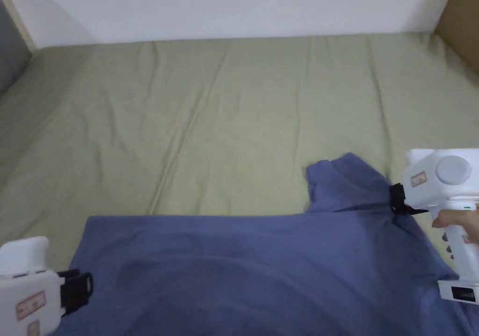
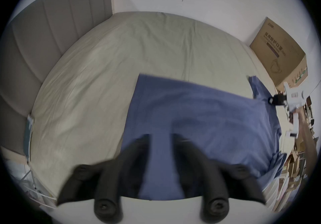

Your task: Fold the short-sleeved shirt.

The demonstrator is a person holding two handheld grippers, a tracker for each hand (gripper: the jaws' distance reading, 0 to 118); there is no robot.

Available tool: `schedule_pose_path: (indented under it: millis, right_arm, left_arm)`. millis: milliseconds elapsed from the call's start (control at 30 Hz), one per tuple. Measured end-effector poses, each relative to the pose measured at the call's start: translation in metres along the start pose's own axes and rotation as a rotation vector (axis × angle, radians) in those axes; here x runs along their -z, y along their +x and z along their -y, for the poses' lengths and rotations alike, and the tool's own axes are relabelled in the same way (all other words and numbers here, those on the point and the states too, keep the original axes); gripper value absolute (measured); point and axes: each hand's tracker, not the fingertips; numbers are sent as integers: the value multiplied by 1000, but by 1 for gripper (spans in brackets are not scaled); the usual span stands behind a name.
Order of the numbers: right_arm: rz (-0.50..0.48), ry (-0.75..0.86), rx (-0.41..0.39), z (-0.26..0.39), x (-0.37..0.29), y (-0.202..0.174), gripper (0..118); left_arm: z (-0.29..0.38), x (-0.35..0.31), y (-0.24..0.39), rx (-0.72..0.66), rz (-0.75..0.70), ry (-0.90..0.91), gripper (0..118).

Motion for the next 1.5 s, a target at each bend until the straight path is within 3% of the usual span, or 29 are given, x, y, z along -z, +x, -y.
schedule_pose_path:
  millis: [67, 133, 167, 333, 367, 400, 433, 467, 500, 533, 567, 700, 833, 1000, 1100, 1267, 1400, 1500]
  right_arm:
    - [10, -2, -14, -1, 0, -1, 0]
    - [12, -3, -13, -1, 0, -2, 0]
    - [11, -4, -14, -1, 0, -2, 0]
    - [5, -12, -12, -2, 2, -1, 0]
    - [9, -12, -22, -2, 3, -3, 0]
    - [11, -12, -25, -2, 3, -3, 0]
    - [13, -13, -28, -1, 4, -4, 0]
    - [15, -13, -27, -1, 5, -4, 0]
    - [16, -13, -24, -1, 4, -4, 0]
    - [17, -12, -22, -1, 3, -5, 0]
    - [18, -5, -25, -1, 0, -5, 0]
    - [22, 45, -47, 0, -27, -6, 0]
    - [-40, 114, -12, 11, -75, -3, 0]
    - [-46, 162, -54, 55, -140, -5, 0]
    - [-94, 190, -15, 98, -176, 3, 0]
    - [-76, 164, 38, 203, -221, 11, 0]
    - [-70, 80, 126, 276, -218, 12, 0]
    - [-47, 30, 132, 316, -196, 5, 0]
  left_arm:
    - [-28, 19, -2, -25, -10, -10, 66]
    - [-52, 41, -5, -46, -10, -14, 88]
    - [-66, 54, -4, -47, -27, -14, 94]
    - [-113, 114, -10, -22, -150, -36, 94]
    - [-115, 126, -11, -12, -149, -57, 92]
    - [-116, 136, -11, 10, -149, -102, 74]
    - [-112, 144, -10, 14, -144, -154, 38]
    - [-106, 158, -10, 39, -129, -209, 33]
    - [-101, 154, -6, 90, -215, -152, 24]
    - [-102, 144, 0, 90, -175, -113, 10]
    - [-104, 138, 4, 107, -176, -131, 5]
    - [-106, 117, 4, 121, -134, -135, 4]
    - [-99, 56, 6, 148, -107, -25, 4]
    - [-67, -33, -6, 145, -53, 71, 4]
    - [-27, -77, -15, 128, -30, 91, 4]
    - [54, -117, -34, 130, -19, 22, 4]
    - [112, -119, -45, 65, -50, -51, 4]
    - [142, -101, -43, 118, -129, -114, 5]
